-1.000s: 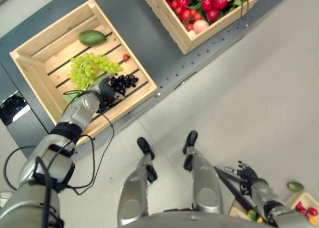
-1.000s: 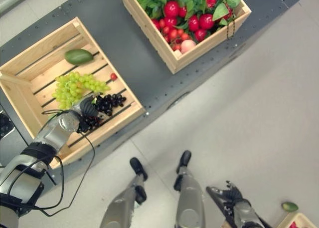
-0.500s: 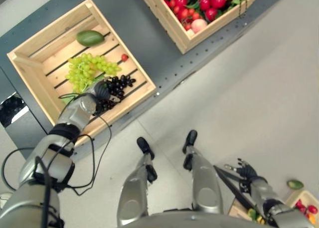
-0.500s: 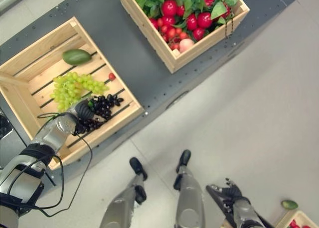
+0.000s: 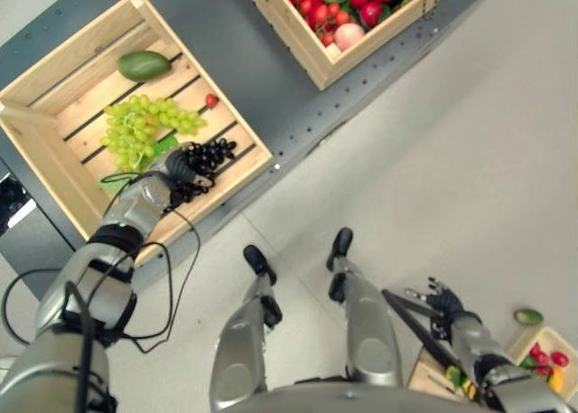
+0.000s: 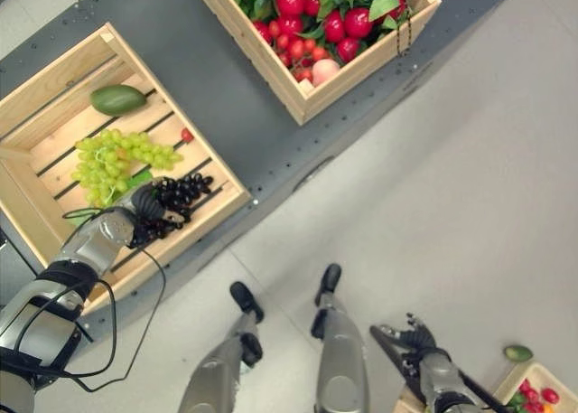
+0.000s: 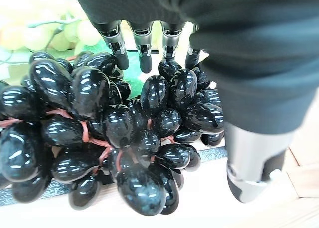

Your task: Pick up the fruits from the basket on one side to the basket on the other side

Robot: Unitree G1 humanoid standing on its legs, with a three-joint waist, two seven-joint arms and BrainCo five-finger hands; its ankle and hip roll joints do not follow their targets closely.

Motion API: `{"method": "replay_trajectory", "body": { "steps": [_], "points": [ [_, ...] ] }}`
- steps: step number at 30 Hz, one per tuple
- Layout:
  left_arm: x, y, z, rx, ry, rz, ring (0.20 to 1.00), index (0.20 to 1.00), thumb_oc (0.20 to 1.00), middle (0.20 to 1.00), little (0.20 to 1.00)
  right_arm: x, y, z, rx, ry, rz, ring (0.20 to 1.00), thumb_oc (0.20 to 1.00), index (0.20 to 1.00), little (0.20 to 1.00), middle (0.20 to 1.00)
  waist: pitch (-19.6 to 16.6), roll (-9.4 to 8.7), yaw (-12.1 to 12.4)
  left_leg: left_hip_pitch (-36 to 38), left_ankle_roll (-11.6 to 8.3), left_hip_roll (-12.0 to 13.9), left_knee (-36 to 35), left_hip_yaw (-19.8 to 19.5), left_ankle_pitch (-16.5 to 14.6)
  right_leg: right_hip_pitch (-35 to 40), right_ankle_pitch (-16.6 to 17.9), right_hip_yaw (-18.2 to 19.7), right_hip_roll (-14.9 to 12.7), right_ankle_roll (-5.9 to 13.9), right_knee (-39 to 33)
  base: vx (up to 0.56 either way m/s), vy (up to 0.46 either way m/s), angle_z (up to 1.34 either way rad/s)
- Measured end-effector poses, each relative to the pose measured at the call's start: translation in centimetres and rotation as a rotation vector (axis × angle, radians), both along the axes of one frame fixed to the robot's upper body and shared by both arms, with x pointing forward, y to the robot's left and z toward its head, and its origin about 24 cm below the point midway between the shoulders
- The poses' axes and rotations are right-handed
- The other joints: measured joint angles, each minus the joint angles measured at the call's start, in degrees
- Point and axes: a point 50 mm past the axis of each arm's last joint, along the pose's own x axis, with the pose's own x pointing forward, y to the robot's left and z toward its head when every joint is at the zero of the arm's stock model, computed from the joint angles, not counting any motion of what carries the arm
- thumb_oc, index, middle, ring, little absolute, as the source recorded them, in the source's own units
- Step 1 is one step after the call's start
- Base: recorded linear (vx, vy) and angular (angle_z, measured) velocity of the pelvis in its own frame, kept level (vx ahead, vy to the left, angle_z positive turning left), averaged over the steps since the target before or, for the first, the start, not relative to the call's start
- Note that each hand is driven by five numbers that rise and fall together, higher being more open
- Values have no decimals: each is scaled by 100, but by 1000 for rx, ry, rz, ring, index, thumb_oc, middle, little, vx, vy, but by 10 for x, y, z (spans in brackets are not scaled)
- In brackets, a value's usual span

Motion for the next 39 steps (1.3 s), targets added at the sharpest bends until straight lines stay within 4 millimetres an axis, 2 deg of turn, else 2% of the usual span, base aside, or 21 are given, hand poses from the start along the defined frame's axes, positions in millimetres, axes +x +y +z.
{"method": "replay_trajectory", "body": {
  "steps": [6,10,11,12,13,20,26,39],
  "points": [
    [3,-6,-6,-16,5,12,1000,1000,1000,1000,1000,9,7,2,1,-18,29,1000,1000,1000,1000,1000,57,-112,-99,-39,1,0,6,9,0,-73,9,9,-2,-13,15,1,0,-3],
    [3,-4,-6,-13,4,26,1000,1000,1000,1000,1000,9,7,3,4,-22,20,1000,1000,1000,1000,1000,60,-122,-120,-39,0,-2,6,11,-1,-92,14,42,5,-19,14,0,4,-3],
    [4,-5,-5,-9,4,24,570,570,570,570,570,9,7,3,4,-25,20,1000,1000,1000,1000,1000,62,-124,-110,-42,0,-6,6,11,-1,-107,20,61,7,-27,14,-1,4,-7],
    [4,-4,-6,-9,5,26,451,451,451,451,451,10,7,3,5,-27,21,1000,1000,1000,1000,1000,62,-125,-112,-42,0,-8,6,11,-1,-107,22,61,7,-28,14,-3,8,-4],
    [4,-4,-5,-8,4,28,200,200,200,200,200,10,7,3,5,-29,21,1000,1000,1000,1000,1000,62,-125,-114,-42,0,-10,6,11,-1,-107,24,62,7,-30,14,0,0,0],
    [6,1,4,4,-20,45,200,200,200,200,200,10,7,4,4,-33,22,1000,1000,1000,1000,1000,62,-127,-114,-42,0,-1,6,11,-1,-108,28,65,7,-33,12,0,0,0],
    [1,-1,-14,34,48,35,200,200,200,200,200,14,9,6,6,-51,28,1000,1000,1000,1000,1000,68,-141,-117,-44,0,-1,6,10,-1,-111,28,65,8,-33,12,0,0,0],
    [0,0,-15,34,56,37,200,200,200,200,200,14,8,6,0,-53,22,1000,1000,1000,1000,1000,68,-146,-111,-42,0,2,6,9,-1,-108,31,65,5,-34,13,0,0,0]
  ]
}}
